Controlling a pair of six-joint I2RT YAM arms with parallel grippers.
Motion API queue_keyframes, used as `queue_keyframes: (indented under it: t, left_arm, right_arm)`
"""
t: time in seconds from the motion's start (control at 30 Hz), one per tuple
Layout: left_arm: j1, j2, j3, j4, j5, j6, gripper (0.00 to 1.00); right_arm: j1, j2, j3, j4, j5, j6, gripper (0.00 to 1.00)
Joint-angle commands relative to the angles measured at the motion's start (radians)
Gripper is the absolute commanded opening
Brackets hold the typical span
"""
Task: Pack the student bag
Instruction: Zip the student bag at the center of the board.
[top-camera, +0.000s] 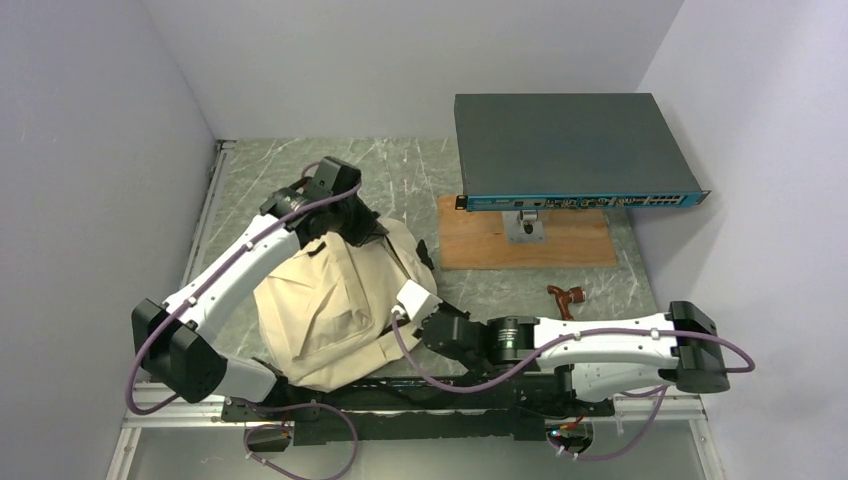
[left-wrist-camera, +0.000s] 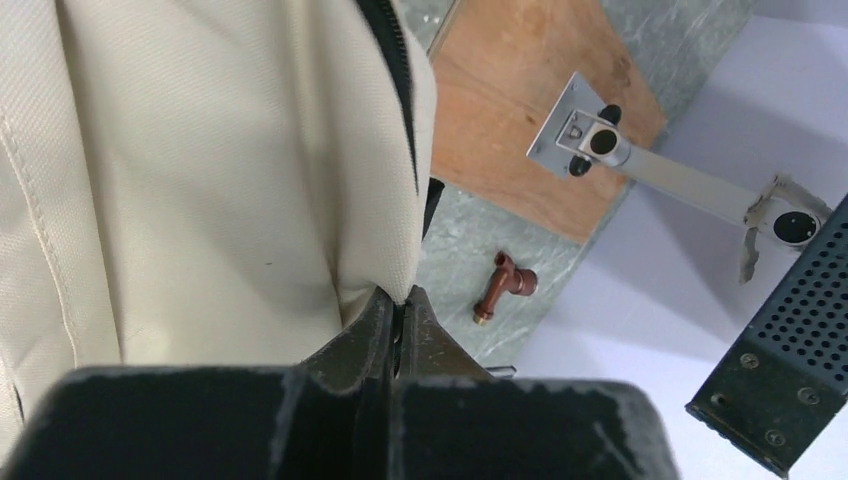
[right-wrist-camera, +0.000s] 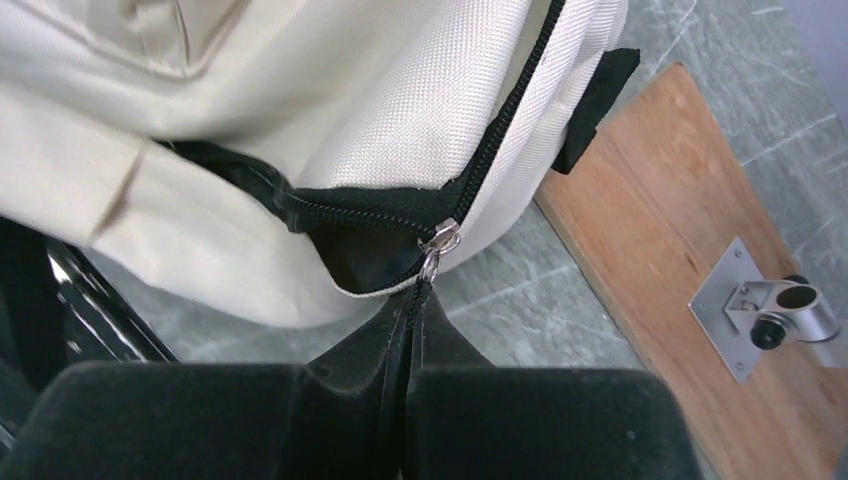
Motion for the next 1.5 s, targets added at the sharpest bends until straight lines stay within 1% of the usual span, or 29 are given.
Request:
queue_keyframes:
  t: [0.0, 0.07, 0.13, 0.17, 0.23, 0.3, 0.37, 0.43, 0.47, 0.53, 0.6, 0.67, 0.7, 0.73, 0.8, 0.83, 0.87, 0.9, 0.97, 1.0, 1.03, 1.1, 1.17, 1.23, 1.3, 1.4, 1.47]
  left_arm:
    - [0.112, 0.022, 0.197, 0.109, -0.401, 0.08, 0.0]
    - [0.135, 0.043, 0.259, 0.101, -0.423, 0.116, 0.0]
    - [0.151, 0.083, 0.35, 0.056, -0.439, 0.144, 0.0]
    - [0.156, 0.111, 0.405, 0.039, -0.45, 0.164, 0.0]
    - [0.162, 0.142, 0.468, 0.007, -0.469, 0.194, 0.0]
    - [0.174, 0.165, 0.519, -0.017, -0.474, 0.231, 0.0]
    - [0.191, 0.191, 0.568, -0.066, -0.478, 0.233, 0.0]
    - [0.204, 0.197, 0.574, -0.061, -0.475, 0.235, 0.0]
    - [0.209, 0.201, 0.577, -0.056, -0.479, 0.235, 0.0]
    - [0.216, 0.219, 0.599, -0.06, -0.496, 0.243, 0.0]
    - [0.225, 0.248, 0.638, -0.071, -0.512, 0.273, 0.0]
    - [0.239, 0.269, 0.664, -0.084, -0.527, 0.316, 0.0]
    - [0.248, 0.274, 0.663, -0.068, -0.511, 0.354, 0.0]
    - [0.258, 0.279, 0.66, -0.058, -0.47, 0.39, 0.0]
    - [0.269, 0.268, 0.62, -0.033, -0.316, 0.451, 0.01]
    - [0.267, 0.247, 0.575, -0.017, -0.256, 0.47, 0.19]
    - [0.266, 0.217, 0.51, -0.003, -0.187, 0.468, 0.4]
    - [0.266, 0.166, 0.406, 0.02, -0.124, 0.452, 0.62]
    - [0.261, 0.082, 0.224, 0.084, -0.018, 0.405, 0.76]
    - [0.255, 0.026, 0.134, 0.139, 0.036, 0.374, 0.8]
    - [0.253, -0.043, 0.04, 0.185, 0.094, 0.334, 0.83]
    - [0.24, -0.124, -0.081, 0.252, 0.178, 0.263, 0.85]
    - [0.181, -0.166, -0.134, 0.261, 0.174, 0.207, 0.85]
    - [0.11, -0.163, -0.154, 0.271, 0.187, 0.159, 0.85]
    - [0.05, -0.129, -0.153, 0.24, 0.19, 0.103, 0.85]
    - [-0.013, -0.043, -0.101, 0.167, 0.161, 0.103, 0.85]
    - [-0.046, 0.005, -0.065, 0.158, 0.15, 0.112, 0.85]
  right_arm:
    - [0.054, 0.062, 0.051, -0.046, -0.036, 0.097, 0.0]
    - [0.054, 0.094, 0.048, 0.005, -0.04, 0.126, 0.0]
    - [0.052, 0.14, 0.052, 0.025, -0.028, 0.164, 0.0]
    - [0.047, 0.167, 0.054, 0.03, 0.003, 0.176, 0.0]
    - [0.012, 0.18, 0.053, 0.015, 0.032, 0.205, 0.0]
    - [-0.02, 0.154, 0.022, 0.028, 0.015, 0.214, 0.0]
    - [-0.022, 0.148, -0.018, 0.081, -0.043, 0.204, 0.0]
    - [-0.017, 0.201, -0.051, 0.16, -0.097, 0.204, 0.0]
    - [-0.017, 0.254, -0.055, 0.192, -0.103, 0.208, 0.0]
    - [-0.013, 0.363, -0.006, 0.175, -0.093, 0.234, 0.0]
    - [-0.003, 0.4, 0.023, 0.168, -0.085, 0.251, 0.0]
    - [-0.007, 0.366, 0.008, 0.16, -0.093, 0.266, 0.0]
    - [-0.02, 0.333, 0.0, 0.139, -0.083, 0.265, 0.0]
    - [-0.039, 0.295, -0.008, 0.12, -0.078, 0.255, 0.0]
    - [-0.088, 0.206, -0.038, 0.15, -0.119, 0.193, 0.0]
    - [-0.113, 0.165, -0.057, 0.172, -0.161, 0.142, 0.0]
    - [-0.136, 0.128, -0.07, 0.222, -0.219, 0.095, 0.0]
    - [-0.161, 0.1, -0.078, 0.249, -0.279, 0.026, 0.0]
    - [-0.196, 0.1, -0.059, 0.254, -0.32, -0.048, 0.0]
    - [-0.206, 0.105, -0.046, 0.254, -0.326, -0.113, 0.0]
    - [-0.213, 0.112, -0.037, 0.257, -0.328, -0.153, 0.0]
    - [-0.234, 0.119, -0.018, 0.253, -0.35, -0.217, 0.0]
    - [-0.251, 0.113, -0.012, 0.246, -0.374, -0.264, 0.0]
    - [-0.262, 0.117, 0.011, 0.199, -0.386, -0.304, 0.0]
    - [-0.262, 0.129, 0.071, 0.078, -0.382, -0.337, 0.0]
    - [-0.262, 0.123, 0.134, -0.052, -0.352, -0.349, 0.0]
    - [-0.262, 0.102, 0.157, -0.115, -0.343, -0.351, 0.0]
